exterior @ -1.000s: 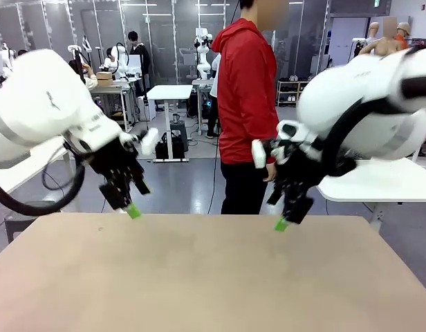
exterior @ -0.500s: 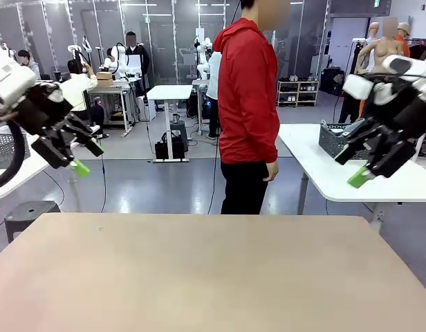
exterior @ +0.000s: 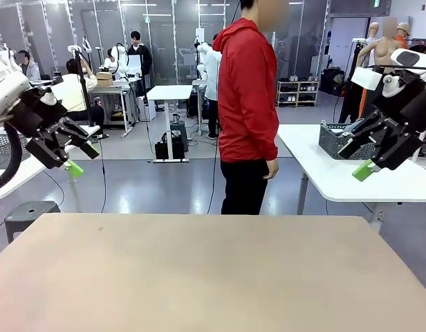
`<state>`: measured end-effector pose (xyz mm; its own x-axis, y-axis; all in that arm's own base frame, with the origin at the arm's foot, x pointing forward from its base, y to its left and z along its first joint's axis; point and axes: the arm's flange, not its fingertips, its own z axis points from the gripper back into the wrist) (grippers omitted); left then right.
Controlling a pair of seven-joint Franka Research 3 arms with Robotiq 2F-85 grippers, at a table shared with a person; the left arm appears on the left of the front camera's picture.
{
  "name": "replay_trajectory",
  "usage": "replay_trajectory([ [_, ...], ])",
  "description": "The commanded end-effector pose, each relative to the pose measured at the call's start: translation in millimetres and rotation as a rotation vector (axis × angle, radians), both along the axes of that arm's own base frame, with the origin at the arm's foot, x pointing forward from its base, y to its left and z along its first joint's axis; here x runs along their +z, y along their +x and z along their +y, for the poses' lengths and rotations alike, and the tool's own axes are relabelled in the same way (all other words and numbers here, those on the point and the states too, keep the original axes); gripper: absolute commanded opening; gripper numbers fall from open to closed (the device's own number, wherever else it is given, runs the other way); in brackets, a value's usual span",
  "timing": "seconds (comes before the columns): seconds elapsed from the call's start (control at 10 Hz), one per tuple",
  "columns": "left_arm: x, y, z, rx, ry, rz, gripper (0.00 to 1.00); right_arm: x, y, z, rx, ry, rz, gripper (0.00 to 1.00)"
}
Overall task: Fold the towels and place them in the basket.
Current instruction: When a person lays out a Towel with hook on the table, fold it in half twice.
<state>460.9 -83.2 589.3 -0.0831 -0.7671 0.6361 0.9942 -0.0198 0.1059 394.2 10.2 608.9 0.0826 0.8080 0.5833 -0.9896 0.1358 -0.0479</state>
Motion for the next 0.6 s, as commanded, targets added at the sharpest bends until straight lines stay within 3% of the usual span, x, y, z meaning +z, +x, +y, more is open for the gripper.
replay_trajectory([
  [0.0, 1.9, -6.7, -0.9, 0.009, 0.002, -0.01, 1.0, -0.9, -6.1, 0.3, 0.002, 0.009, -0.004, 1.0],
  [0.3, 3.8, -2.6, -2.0, -0.003, 0.003, -0.009, 1.0, 0.5, -2.2, -1.4, -0.004, -0.002, -0.002, 1.0],
  [0.5, 51.3, 3.3, 26.1, 0.018, 0.036, -0.02, 1.0, 32.2, -9.1, -34.3, -0.039, 0.018, -0.05, 1.0],
])
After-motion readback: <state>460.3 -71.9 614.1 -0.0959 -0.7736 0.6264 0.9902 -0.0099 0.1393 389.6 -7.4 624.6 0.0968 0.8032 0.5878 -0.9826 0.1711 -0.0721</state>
